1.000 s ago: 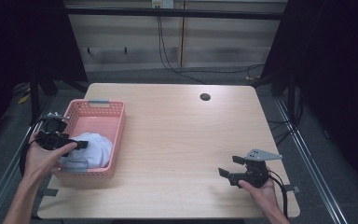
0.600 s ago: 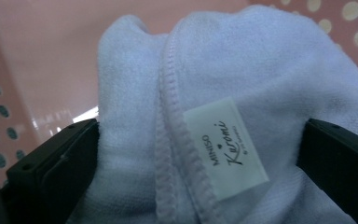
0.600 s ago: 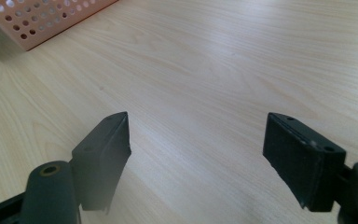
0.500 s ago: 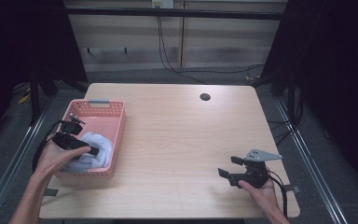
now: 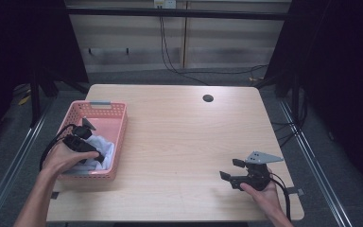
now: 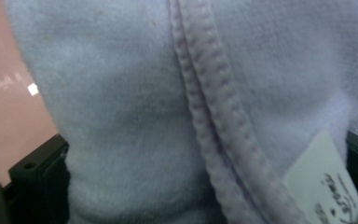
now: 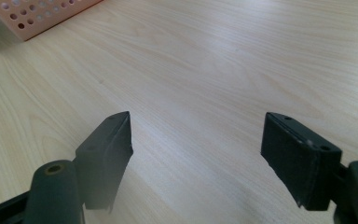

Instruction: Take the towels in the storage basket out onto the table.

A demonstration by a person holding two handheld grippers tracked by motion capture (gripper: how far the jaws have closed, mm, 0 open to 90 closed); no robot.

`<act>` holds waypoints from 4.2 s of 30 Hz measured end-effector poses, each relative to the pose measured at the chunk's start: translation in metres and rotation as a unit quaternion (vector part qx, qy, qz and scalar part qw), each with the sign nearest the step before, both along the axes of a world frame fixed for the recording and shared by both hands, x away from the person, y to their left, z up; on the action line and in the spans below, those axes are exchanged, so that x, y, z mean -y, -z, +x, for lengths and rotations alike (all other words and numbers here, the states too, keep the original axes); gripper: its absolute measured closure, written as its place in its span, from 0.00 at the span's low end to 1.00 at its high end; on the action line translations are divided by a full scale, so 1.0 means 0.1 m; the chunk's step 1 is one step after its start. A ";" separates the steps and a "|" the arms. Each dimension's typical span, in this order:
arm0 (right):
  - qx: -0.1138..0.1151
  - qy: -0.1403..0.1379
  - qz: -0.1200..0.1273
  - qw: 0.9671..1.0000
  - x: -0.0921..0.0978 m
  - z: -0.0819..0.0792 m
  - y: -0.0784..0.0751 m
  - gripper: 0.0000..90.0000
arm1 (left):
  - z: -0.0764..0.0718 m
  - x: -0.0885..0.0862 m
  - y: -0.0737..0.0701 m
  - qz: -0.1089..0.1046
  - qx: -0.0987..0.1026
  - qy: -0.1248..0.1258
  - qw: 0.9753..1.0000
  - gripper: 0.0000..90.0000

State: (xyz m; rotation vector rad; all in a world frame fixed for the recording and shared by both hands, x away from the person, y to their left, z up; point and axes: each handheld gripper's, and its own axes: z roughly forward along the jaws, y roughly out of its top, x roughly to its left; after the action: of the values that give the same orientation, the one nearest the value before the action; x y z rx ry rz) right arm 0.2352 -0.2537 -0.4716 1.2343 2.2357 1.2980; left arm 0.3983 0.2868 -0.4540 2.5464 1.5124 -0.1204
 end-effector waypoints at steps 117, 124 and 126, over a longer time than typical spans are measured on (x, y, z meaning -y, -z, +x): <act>0.006 -0.006 -0.002 1.000 -0.02 -0.02 -0.02 0.25 | -0.47 0.17 -1.36 -0.104 0.196 0.000 0.975 0.53; 0.007 -0.006 -0.002 1.000 -0.02 -0.02 -0.02 0.25 | -0.48 0.32 -1.35 -0.113 0.200 0.010 0.973 0.53; 0.006 -0.007 -0.002 1.000 -0.02 -0.01 -0.02 0.25 | -0.47 0.38 -1.34 -0.117 0.204 0.012 0.972 0.53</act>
State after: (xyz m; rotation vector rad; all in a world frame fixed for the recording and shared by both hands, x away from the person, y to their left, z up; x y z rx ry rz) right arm 0.2337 -0.2522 -0.4698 1.2086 2.2407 1.3012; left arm 0.3510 0.2490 -0.3200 2.2297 1.2297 0.2002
